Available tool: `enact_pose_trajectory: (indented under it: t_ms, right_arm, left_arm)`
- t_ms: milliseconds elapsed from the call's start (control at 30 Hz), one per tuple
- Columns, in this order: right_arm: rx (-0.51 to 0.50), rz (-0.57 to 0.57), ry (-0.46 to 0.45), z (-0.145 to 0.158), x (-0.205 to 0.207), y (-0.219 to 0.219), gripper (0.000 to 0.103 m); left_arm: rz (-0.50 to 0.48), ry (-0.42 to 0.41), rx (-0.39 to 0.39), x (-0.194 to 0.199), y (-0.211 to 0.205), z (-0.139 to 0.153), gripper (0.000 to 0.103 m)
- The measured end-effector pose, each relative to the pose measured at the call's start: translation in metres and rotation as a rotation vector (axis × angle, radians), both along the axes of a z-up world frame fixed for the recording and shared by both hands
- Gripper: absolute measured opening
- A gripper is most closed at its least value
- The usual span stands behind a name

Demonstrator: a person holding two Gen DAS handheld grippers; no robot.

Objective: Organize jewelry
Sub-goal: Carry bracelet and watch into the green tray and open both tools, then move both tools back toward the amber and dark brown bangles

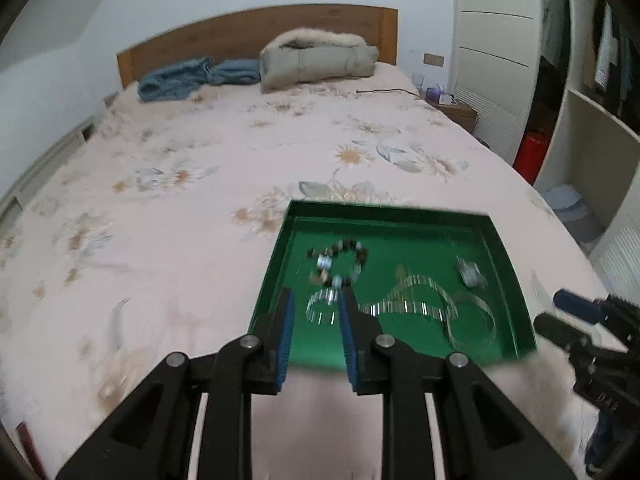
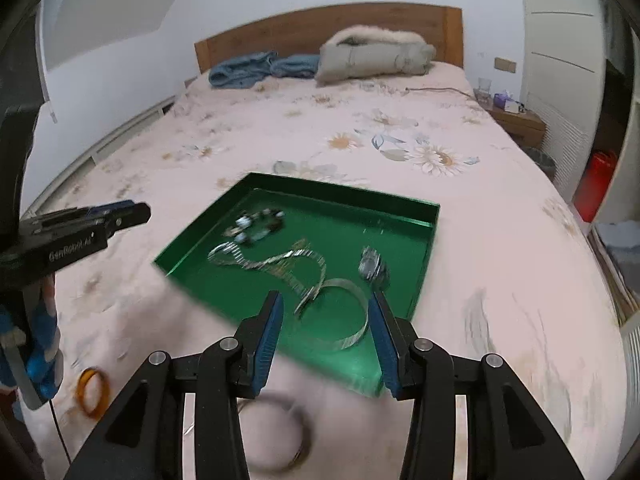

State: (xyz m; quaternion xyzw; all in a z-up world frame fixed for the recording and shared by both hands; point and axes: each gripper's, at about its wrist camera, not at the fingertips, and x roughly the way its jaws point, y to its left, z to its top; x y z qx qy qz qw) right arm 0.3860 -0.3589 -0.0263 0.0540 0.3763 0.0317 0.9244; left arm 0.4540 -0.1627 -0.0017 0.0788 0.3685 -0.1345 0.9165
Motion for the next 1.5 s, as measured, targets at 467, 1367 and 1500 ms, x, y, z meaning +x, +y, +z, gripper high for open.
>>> enact_pose_trajectory:
  t_ms: [467, 1367, 1500]
  right_arm:
    - [-0.023, -0.022, -0.076, 0.037, -0.188, 0.056, 0.046]
    - [0.005, -0.069, -0.246, 0.09, -0.364, 0.12, 0.053]
    - [0.013, -0.069, -0.264, 0.093, -0.375, 0.123, 0.054]
  left_arm:
    - [0.039, -0.121, 0.025, -0.208, 0.048, 0.03, 0.023]
    - [0.089, -0.352, -0.014, -0.42, 0.111, 0.076, 0.043]
    - [0.099, -0.363, -0.017, -0.433, 0.116, 0.079, 0.043]
